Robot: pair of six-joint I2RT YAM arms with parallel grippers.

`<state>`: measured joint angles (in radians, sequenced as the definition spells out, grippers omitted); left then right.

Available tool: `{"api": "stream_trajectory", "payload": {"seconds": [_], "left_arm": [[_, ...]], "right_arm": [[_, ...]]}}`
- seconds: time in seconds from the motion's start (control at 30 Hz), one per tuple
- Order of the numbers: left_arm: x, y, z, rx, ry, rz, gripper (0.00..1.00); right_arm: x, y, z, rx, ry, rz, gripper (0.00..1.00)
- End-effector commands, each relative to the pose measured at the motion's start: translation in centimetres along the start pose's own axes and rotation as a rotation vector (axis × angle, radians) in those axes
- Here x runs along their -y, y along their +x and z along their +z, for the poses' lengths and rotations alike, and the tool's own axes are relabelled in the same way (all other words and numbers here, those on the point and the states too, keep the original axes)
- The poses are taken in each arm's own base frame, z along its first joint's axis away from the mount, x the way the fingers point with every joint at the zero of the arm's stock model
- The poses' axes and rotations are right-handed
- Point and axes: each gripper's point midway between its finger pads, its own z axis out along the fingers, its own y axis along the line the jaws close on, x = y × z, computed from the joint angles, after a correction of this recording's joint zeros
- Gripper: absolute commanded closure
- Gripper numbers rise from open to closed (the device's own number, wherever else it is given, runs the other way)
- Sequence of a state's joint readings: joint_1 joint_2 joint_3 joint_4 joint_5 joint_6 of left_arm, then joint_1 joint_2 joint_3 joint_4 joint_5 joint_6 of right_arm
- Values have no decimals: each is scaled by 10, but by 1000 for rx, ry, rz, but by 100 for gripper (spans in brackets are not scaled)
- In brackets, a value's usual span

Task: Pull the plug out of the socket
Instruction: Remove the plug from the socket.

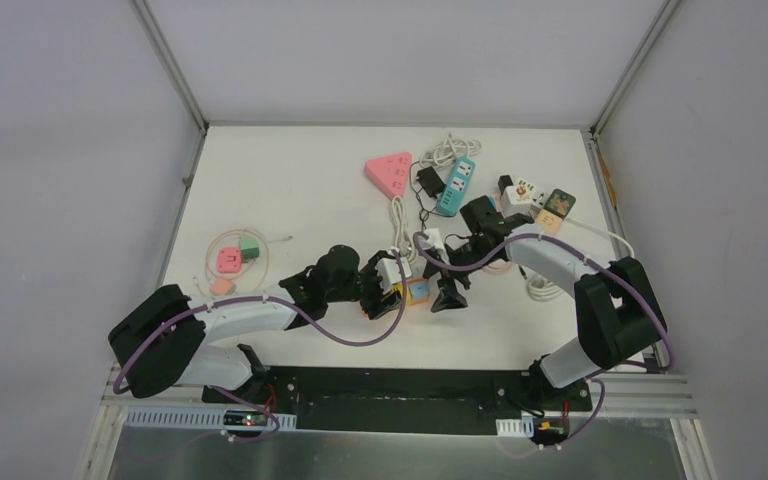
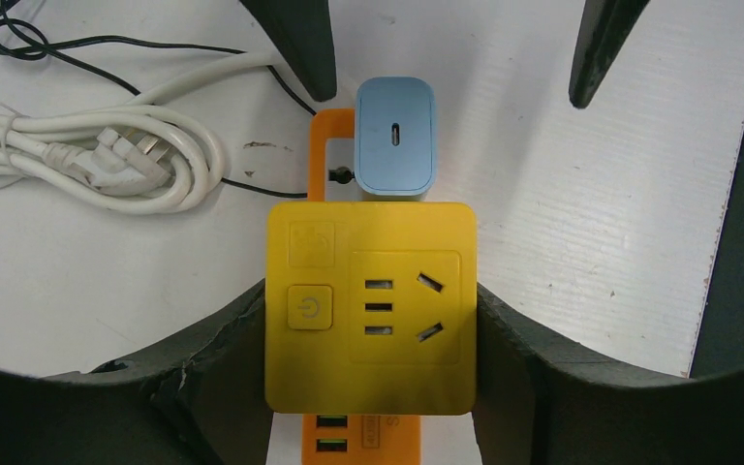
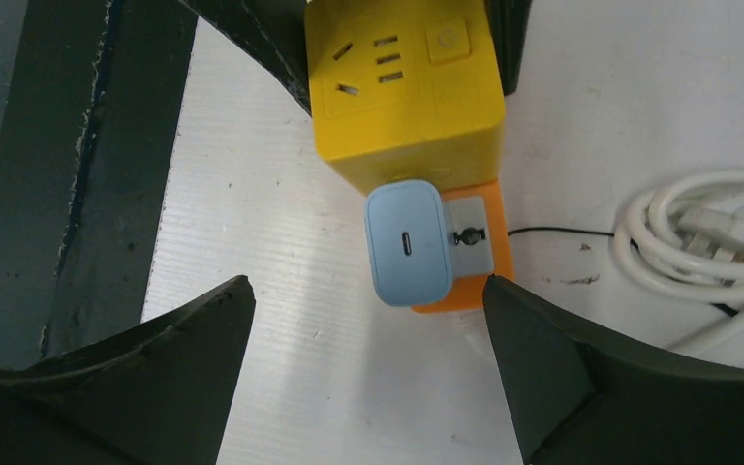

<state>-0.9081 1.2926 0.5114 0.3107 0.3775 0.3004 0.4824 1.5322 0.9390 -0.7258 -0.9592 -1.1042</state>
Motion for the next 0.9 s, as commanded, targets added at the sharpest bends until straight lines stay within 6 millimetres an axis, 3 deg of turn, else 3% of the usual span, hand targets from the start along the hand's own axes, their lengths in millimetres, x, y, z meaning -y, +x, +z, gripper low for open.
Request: {"api": "stream_trajectory", "payload": {"seconds": [0.0, 0.23, 0.5, 0.87], "left_arm": [[20, 5, -2, 1, 88, -22, 100], [17, 5, -3, 5, 67, -23, 100], [17, 3, -4, 23, 63, -27, 100], [16, 5, -3, 33, 54, -24, 100]], "right_arm": [[9, -13, 12, -1, 12, -156, 8], [-1, -13, 20, 1, -35, -188, 18], [7, 0, 27, -44, -2, -229, 30], [5, -1, 29, -62, -11, -252, 60]]}}
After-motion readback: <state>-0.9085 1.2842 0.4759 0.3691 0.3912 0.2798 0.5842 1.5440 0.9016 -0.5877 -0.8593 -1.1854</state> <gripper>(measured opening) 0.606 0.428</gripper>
